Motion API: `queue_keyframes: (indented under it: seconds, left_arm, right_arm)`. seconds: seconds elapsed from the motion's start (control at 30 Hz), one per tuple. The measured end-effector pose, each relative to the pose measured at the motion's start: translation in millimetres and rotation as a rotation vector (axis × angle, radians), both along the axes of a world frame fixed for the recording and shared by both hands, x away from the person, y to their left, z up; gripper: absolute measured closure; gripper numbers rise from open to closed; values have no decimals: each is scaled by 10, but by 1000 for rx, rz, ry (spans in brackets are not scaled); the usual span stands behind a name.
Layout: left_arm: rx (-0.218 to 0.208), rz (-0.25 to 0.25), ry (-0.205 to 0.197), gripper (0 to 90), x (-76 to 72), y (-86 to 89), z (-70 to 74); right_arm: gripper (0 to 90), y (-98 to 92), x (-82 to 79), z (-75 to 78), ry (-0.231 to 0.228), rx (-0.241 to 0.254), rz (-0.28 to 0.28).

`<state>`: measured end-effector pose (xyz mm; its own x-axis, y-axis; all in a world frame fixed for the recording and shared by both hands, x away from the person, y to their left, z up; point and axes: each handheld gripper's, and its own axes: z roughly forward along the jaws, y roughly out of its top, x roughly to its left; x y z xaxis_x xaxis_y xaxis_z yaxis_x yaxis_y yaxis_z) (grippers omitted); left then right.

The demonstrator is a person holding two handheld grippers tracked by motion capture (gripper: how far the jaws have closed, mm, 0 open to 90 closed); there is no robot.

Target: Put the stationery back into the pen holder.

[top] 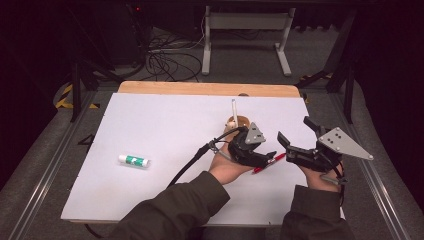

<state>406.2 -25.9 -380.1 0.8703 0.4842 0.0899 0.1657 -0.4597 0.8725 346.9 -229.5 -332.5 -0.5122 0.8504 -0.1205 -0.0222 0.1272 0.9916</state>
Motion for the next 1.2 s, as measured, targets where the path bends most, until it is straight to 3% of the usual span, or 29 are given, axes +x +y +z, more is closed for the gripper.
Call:
queue_keyframes:
  seconds: [0.13,0.53,0.77,0.9,1.03,1.2]
  left_arm:
    - [22,11,0,324,50,-112,-43]
    - [54,30,91,357,252,-380,-230]
    - [111,31,114,374,323,-560,-339]
    - [113,35,153,388,370,-666,-402]
    - [179,42,142,421,403,-782,-477]
    - [215,49,167,451,460,-852,-573]
  right_arm:
    - [106,-13,-14,11,-10,6,-1]
    - [106,-37,-13,6,-7,21,6]
    - [106,-53,-22,16,-15,30,4]
    - [109,-58,-29,21,-19,33,3]
    - [109,-68,-31,23,-20,32,2]
    - [111,-82,-38,27,-20,35,3]
